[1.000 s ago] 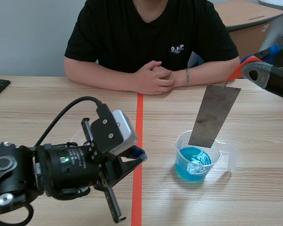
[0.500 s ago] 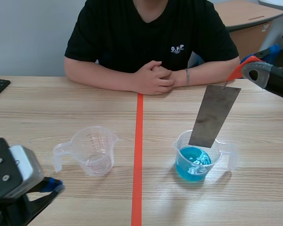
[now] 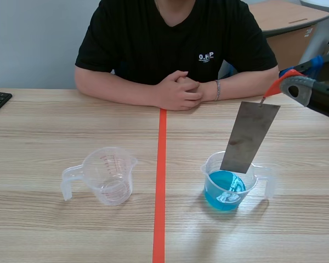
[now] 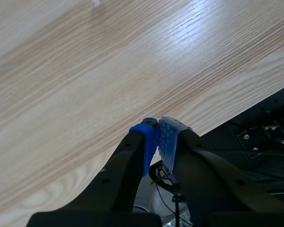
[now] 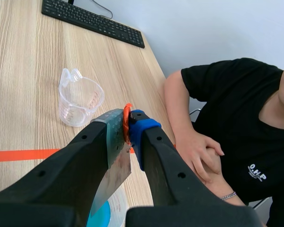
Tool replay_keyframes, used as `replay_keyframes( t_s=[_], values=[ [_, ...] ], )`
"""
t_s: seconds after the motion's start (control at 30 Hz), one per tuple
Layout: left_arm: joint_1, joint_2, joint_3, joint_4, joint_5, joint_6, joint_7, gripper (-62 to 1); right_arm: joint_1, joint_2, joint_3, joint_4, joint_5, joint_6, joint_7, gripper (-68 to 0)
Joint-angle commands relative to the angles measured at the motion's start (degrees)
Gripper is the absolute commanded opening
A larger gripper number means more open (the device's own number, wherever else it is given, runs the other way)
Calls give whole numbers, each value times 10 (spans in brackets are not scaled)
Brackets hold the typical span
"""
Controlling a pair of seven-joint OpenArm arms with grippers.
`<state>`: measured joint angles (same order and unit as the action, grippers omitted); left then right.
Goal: Do the redox reaction experiment.
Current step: 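Raise the plate and point at it, then lower the plate into the blue solution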
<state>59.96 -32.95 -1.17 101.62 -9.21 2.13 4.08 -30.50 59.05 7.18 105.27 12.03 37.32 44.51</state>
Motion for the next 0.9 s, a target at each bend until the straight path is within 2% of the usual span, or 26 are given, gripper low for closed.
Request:
replay_keyframes(
  t_s=[0.0, 0.2, 0.43, 0.6, 0.87],
  values=[
    [9, 20, 0, 3, -2, 1, -8, -568, 7, 3, 15, 6, 10, -2, 7, -660],
    [35, 88, -12, 0, -1, 1, -13, -568, 7, 3, 15, 6, 10, -2, 7, -660],
    [35, 132, -12, -19, -1, 1, -24, -568, 7, 3, 15, 6, 10, -2, 7, -660],
    [34, 141, -12, -28, -1, 1, -47, -568, 7, 3, 15, 2, 10, -2, 7, -660],
    [19, 140, -12, -46, -1, 1, -46, -568, 7, 3, 14, -7, 10, -2, 12, -660]
  ],
)
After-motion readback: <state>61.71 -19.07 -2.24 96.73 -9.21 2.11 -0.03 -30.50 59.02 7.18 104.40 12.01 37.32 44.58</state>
